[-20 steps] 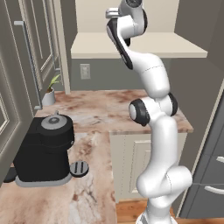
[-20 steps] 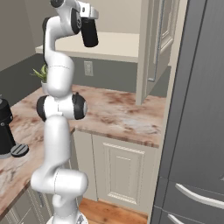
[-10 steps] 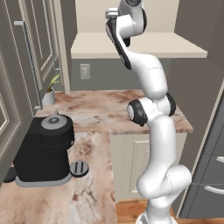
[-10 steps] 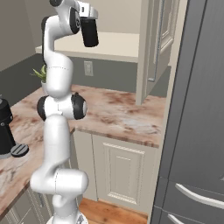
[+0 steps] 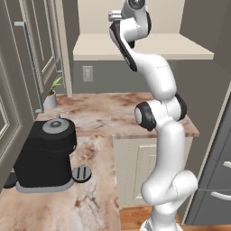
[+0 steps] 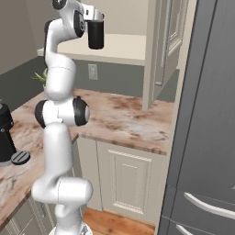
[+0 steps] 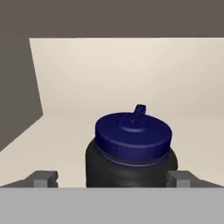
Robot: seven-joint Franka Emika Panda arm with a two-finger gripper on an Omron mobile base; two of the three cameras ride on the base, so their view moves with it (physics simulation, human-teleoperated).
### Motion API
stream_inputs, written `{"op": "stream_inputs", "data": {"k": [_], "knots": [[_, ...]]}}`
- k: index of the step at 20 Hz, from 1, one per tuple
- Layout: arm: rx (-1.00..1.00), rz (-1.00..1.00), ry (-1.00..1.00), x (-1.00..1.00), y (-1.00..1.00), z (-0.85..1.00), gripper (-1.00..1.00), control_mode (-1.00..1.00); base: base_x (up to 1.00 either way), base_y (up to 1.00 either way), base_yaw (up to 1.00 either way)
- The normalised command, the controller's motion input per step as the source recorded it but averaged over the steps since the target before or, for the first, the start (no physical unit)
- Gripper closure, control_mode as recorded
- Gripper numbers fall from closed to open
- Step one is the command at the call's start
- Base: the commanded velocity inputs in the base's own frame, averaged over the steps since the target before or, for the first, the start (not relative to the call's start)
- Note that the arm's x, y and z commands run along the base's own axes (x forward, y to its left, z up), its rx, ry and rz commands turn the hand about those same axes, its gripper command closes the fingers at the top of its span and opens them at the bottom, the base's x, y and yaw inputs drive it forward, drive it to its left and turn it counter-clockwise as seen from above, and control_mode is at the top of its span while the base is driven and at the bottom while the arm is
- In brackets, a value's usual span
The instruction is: Pick the water bottle from the counter and place it in the open cabinet.
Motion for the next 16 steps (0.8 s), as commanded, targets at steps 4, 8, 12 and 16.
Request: {"op": "stream_inputs", "data": {"k": [4,8,12,16], "knots": [[0.00,0.00,-0.09,-0.31,0.00,-0.10,-1.00,-1.00,0.00,0.00,0.00],[0.00,0.00,-0.19,-0.62,0.00,-0.18,-1.00,-1.00,0.00,0.00,0.00],[0.00,0.00,-0.18,-0.72,0.00,-0.34,-1.00,-1.00,0.00,0.00,0.00],[0.00,0.00,-0.09,-0.76,0.00,-0.45,-1.00,-1.00,0.00,0.00,0.00]]}}
